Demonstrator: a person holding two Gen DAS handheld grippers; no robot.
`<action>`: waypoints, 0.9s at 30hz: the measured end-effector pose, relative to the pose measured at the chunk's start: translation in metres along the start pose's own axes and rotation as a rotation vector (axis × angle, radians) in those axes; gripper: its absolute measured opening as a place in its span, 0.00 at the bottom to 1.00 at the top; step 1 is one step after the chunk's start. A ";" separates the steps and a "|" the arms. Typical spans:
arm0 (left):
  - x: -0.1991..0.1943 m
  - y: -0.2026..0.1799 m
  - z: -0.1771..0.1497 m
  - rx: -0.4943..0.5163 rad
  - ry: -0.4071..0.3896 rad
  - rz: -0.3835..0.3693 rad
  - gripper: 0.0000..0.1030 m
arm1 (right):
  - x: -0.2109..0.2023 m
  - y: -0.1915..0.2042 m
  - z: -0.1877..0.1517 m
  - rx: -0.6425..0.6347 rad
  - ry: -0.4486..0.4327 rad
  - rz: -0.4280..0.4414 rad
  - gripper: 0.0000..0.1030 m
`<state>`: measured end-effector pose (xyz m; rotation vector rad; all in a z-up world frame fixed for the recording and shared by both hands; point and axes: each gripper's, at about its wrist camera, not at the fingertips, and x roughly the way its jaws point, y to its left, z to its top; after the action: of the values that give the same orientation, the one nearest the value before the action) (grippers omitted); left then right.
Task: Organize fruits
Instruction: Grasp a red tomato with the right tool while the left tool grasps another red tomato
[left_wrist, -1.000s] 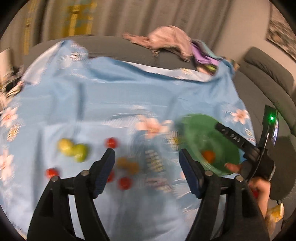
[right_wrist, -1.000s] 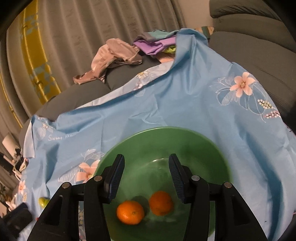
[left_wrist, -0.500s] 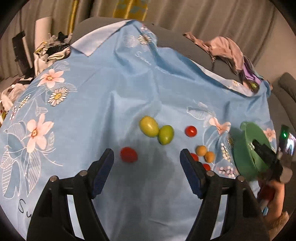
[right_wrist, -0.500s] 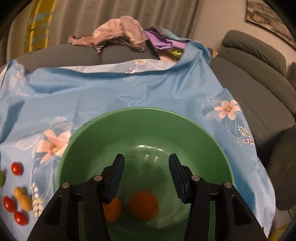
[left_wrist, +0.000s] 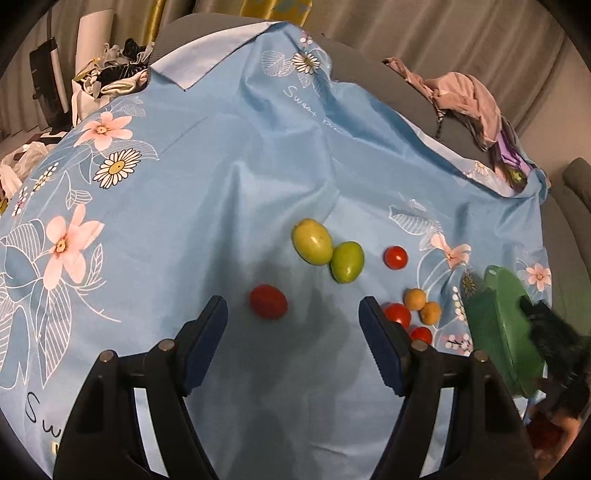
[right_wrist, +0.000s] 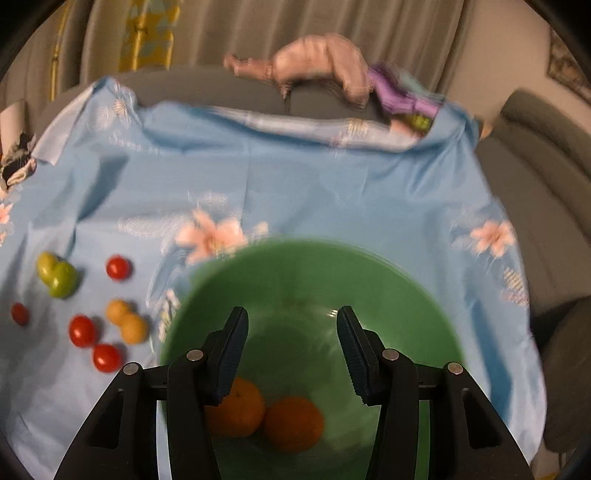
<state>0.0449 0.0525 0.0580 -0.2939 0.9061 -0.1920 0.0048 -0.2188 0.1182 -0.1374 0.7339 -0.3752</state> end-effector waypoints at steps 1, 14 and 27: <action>0.003 0.001 0.001 -0.008 0.006 0.005 0.72 | -0.007 0.001 0.002 0.008 -0.025 0.019 0.51; 0.039 0.005 0.009 -0.004 0.092 0.049 0.66 | 0.002 0.078 -0.008 -0.051 0.125 0.560 0.55; 0.050 0.011 0.013 -0.032 0.109 0.052 0.57 | 0.032 0.100 -0.019 -0.128 0.232 0.501 0.46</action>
<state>0.0857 0.0505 0.0243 -0.2911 1.0244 -0.1471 0.0423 -0.1383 0.0591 -0.0264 0.9898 0.1372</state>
